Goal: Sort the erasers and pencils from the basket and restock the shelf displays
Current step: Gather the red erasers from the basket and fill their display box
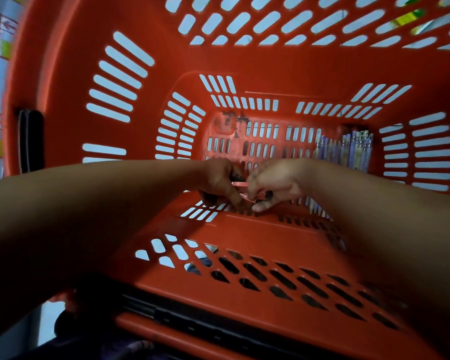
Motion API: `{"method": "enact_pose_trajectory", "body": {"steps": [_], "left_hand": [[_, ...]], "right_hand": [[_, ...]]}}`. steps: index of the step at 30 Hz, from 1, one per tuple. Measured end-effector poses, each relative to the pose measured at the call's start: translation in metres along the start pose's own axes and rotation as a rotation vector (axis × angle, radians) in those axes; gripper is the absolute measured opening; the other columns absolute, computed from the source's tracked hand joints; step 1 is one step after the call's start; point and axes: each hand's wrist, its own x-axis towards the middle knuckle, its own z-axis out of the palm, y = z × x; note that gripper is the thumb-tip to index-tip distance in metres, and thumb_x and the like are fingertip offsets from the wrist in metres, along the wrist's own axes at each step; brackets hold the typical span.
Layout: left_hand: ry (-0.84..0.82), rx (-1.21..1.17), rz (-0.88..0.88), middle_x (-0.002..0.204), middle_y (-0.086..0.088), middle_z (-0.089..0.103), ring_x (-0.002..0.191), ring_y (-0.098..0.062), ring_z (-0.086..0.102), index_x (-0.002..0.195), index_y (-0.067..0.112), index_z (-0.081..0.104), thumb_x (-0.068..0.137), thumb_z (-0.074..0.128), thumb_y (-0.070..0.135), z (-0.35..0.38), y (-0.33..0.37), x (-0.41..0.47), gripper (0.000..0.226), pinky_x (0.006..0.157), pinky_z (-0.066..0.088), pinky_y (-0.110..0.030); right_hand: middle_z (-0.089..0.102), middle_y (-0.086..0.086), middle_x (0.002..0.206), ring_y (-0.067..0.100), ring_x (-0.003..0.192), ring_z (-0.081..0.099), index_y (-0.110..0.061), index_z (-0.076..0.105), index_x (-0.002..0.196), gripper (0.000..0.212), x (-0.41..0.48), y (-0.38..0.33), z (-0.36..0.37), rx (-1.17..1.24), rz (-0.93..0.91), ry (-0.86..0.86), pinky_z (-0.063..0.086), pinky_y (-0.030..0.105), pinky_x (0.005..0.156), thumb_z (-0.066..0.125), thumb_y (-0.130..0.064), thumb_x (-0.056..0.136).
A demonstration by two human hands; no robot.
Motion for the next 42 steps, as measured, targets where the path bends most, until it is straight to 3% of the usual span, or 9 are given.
{"method": "enact_pose_trajectory", "body": {"steps": [6, 10, 15, 21, 25, 31, 33, 37, 42], "left_hand": [[0.118, -0.138, 0.084, 0.068, 0.0, 0.067, 0.056, -0.015, 0.063, 0.081, 0.022, 0.074, 0.071, 0.092, 0.02, -0.019, 0.004, -0.001, 0.021, 0.05, 0.053, -0.027], [0.168, -0.26, 0.178, 0.055, 0.006, 0.055, 0.045, -0.01, 0.054, 0.081, 0.015, 0.071, 0.079, 0.085, 0.008, -0.032, 0.012, -0.007, 0.015, 0.046, 0.05, -0.02], [0.206, -0.449, 0.263, 0.091, -0.009, 0.058, 0.07, -0.031, 0.051, 0.103, 0.01, 0.075, 0.066, 0.094, 0.031, -0.042, 0.02, -0.013, 0.047, 0.054, 0.052, -0.033], [0.201, -0.585, 0.342, 0.084, -0.008, 0.067, 0.052, -0.019, 0.055, 0.116, 0.014, 0.072, 0.08, 0.084, 0.028, -0.054, 0.037, -0.038, 0.041, 0.04, 0.046, -0.021], [0.189, -0.72, 0.379, 0.085, -0.008, 0.072, 0.043, -0.013, 0.057, 0.115, 0.014, 0.069, 0.075, 0.085, 0.027, -0.056, 0.048, -0.063, 0.045, 0.036, 0.045, -0.02], [0.204, -0.826, 0.428, 0.089, -0.01, 0.068, 0.049, -0.014, 0.056, 0.116, 0.013, 0.063, 0.083, 0.081, 0.024, -0.058, 0.075, -0.118, 0.039, 0.039, 0.045, -0.019], [0.224, -0.881, 0.441, 0.09, -0.009, 0.07, 0.05, -0.013, 0.058, 0.116, 0.012, 0.064, 0.083, 0.08, 0.026, -0.057, 0.087, -0.137, 0.039, 0.038, 0.045, -0.019], [0.208, -1.008, 0.504, 0.094, -0.009, 0.067, 0.048, -0.012, 0.053, 0.106, 0.014, 0.061, 0.082, 0.078, 0.029, -0.048, 0.116, -0.182, 0.033, 0.034, 0.04, -0.017], [0.154, -1.012, 0.601, 0.085, -0.008, 0.065, 0.051, -0.014, 0.056, 0.116, 0.012, 0.056, 0.087, 0.075, 0.028, -0.034, 0.156, -0.239, 0.039, 0.034, 0.042, -0.018]], "right_hand": [[0.06, 0.016, 0.109, 0.027, 0.081, 0.068, -0.007, 0.064, 0.108, 0.03, -0.009, -0.014, -0.019, 0.083, -0.114, 0.108, 0.062, 0.03, 0.063, 0.068, 0.012, 0.086], [0.064, 0.015, 0.1, 0.023, 0.068, 0.064, -0.013, 0.054, 0.127, 0.046, -0.017, -0.032, -0.031, 0.07, -0.201, 0.17, 0.062, 0.035, 0.073, 0.067, 0.01, 0.088], [0.063, 0.02, 0.096, 0.023, 0.069, 0.063, 0.006, 0.062, 0.113, 0.019, -0.04, -0.057, -0.041, -0.002, -0.242, 0.313, 0.061, 0.034, 0.069, 0.063, -0.002, 0.096], [0.061, 0.022, 0.095, 0.031, 0.083, 0.065, 0.005, 0.064, 0.098, 0.015, -0.085, -0.072, -0.037, -0.015, -0.299, 0.45, 0.062, 0.042, 0.082, 0.049, 0.001, 0.101], [0.063, 0.019, 0.089, 0.023, 0.065, 0.064, 0.001, 0.058, 0.09, 0.012, -0.116, -0.076, -0.03, -0.031, -0.323, 0.516, 0.059, 0.029, 0.058, 0.048, -0.001, 0.097], [0.06, 0.017, 0.092, 0.025, 0.074, 0.068, -0.004, 0.055, 0.078, 0.017, -0.188, -0.08, -0.005, -0.017, -0.447, 0.564, 0.061, 0.037, 0.081, 0.06, 0.002, 0.093], [0.055, 0.012, 0.085, 0.021, 0.077, 0.063, -0.013, 0.052, 0.077, 0.023, -0.219, -0.084, 0.006, -0.002, -0.539, 0.555, 0.058, 0.033, 0.081, 0.063, 0.0, 0.093], [0.059, 0.018, 0.097, 0.022, 0.094, 0.061, -0.001, 0.061, 0.09, 0.013, -0.277, -0.077, 0.021, 0.146, -0.686, 0.557, 0.059, 0.044, 0.091, 0.056, 0.011, 0.093], [0.072, 0.017, 0.099, 0.028, 0.09, 0.069, -0.001, 0.068, 0.107, 0.013, -0.347, -0.066, 0.044, 0.14, -0.801, 0.63, 0.06, 0.031, 0.073, 0.062, -0.006, 0.097]]}}
